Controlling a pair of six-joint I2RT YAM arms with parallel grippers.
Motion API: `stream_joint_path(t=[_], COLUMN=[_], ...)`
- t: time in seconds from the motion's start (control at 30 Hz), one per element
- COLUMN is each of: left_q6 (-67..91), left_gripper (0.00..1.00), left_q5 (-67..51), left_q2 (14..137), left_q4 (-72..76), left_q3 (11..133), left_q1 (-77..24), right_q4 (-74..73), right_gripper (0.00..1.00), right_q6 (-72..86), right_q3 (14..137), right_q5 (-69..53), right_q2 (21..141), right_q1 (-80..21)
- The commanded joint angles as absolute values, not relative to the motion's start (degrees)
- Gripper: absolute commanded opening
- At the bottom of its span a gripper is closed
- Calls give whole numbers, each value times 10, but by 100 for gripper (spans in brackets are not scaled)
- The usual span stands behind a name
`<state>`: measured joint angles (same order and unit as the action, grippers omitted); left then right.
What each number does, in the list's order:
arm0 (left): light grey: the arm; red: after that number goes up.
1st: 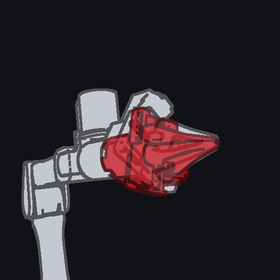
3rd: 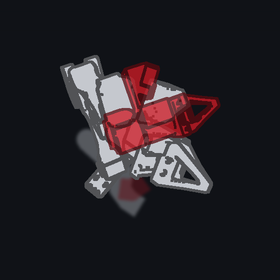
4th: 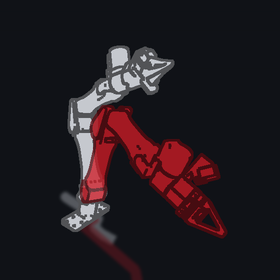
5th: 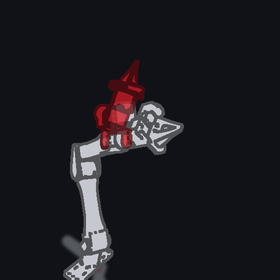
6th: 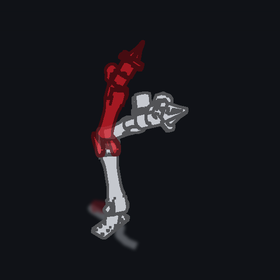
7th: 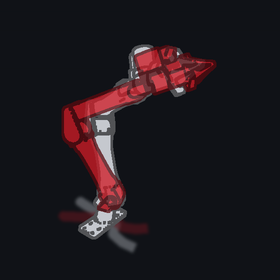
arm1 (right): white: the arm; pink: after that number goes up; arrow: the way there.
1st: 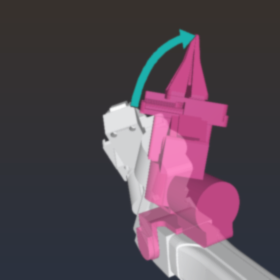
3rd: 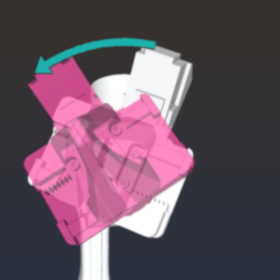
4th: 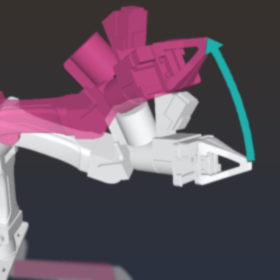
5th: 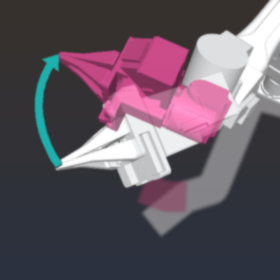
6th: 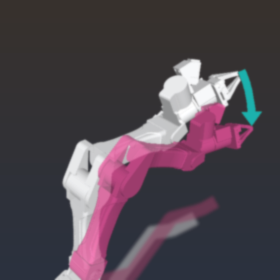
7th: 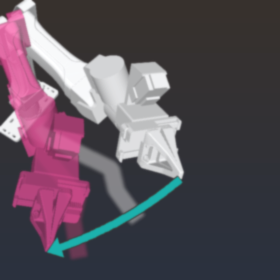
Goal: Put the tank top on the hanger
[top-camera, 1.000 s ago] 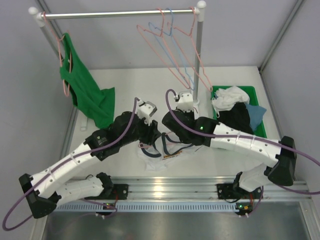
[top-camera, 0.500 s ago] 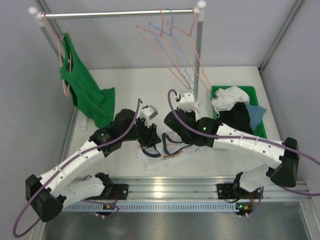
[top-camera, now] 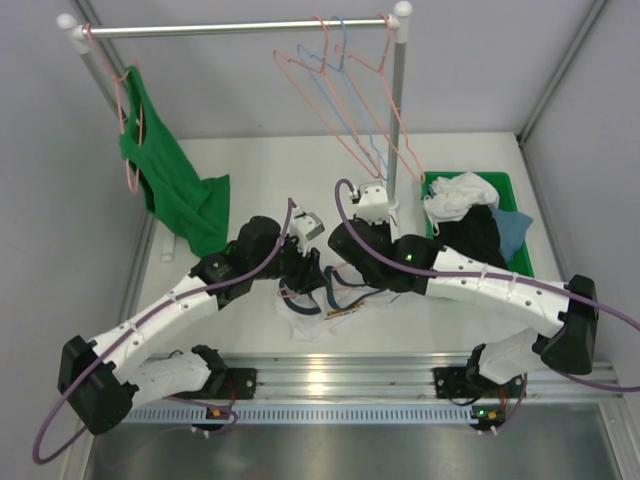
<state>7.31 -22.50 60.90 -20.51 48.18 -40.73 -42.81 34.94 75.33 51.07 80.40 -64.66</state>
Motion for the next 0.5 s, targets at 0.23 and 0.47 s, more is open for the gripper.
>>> stream_joint_path(t=[0.23, 0.47], left_q6=[29, 16], left_gripper=[49, 67], left_q5=[-202, -182], left_q2=[621, 614], left_q4=[-209, -214], left_q3=[493, 500], left_q1=[-404, -405], right_q4=[-401, -400], right_gripper=[0, 0], right_q6=[345, 344], right_q3=[756, 757], right_q5=[513, 512], right_q2=[781, 784], right_q1=[-640, -640])
